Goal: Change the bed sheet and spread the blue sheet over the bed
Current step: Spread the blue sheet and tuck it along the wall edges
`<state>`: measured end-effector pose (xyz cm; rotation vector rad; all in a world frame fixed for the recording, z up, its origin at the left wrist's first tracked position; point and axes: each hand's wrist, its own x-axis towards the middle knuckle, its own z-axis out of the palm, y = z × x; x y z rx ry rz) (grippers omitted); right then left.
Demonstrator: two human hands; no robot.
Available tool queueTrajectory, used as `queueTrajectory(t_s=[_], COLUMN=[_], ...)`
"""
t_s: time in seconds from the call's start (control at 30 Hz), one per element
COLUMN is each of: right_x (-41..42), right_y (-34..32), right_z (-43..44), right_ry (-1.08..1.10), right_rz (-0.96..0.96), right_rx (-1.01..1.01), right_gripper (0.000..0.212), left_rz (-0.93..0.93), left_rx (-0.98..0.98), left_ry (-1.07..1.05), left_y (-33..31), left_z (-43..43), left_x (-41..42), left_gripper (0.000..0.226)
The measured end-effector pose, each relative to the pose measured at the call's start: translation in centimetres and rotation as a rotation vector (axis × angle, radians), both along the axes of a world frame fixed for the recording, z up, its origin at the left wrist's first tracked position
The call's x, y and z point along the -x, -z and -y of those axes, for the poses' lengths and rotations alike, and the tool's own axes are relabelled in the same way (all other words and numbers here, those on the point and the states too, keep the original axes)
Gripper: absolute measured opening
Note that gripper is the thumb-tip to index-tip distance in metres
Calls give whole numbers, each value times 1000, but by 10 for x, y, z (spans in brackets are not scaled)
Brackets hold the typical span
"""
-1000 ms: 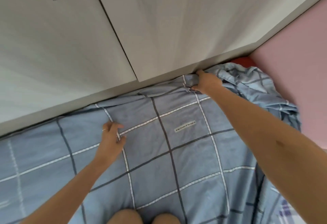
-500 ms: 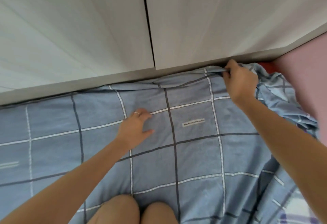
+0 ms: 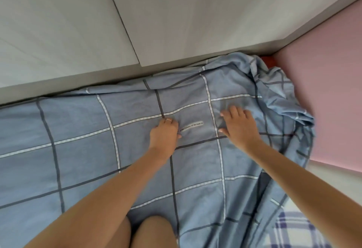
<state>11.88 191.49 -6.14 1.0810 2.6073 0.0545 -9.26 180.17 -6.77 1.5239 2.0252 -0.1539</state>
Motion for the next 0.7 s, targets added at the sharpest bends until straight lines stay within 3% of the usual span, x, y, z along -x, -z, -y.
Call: queueTrajectory(t_s=[0.1,0.23,0.33,0.43,0.57,0.7], right_x=[-13,-16,-25,-43,-44,-37], right_y=[0,-1,-1,-4,-10,-6], right_z=[-9,-15,-18,-19,-15,-12], right_ry=[118,-31,-127,-155,-26,64], right_rz=[40,55,0,-52,56,17], right_rx=[9,-19,-40,-37,44,107], right_gripper=[47,35,38,40,46,41], left_rz=[-57,-91,-51,24,55,33], left_rx=[-38,-159,-239,-247,-95,-16], left_ry=[150,330,442,473,433,362], left_y=[-6,-11,-14,-16,-20,-16], left_z=[-5,-5,-3,-2,-4,-5], left_x=[-1,1,5,2,-5,-8], left_gripper=[24,49,46,43,21,28])
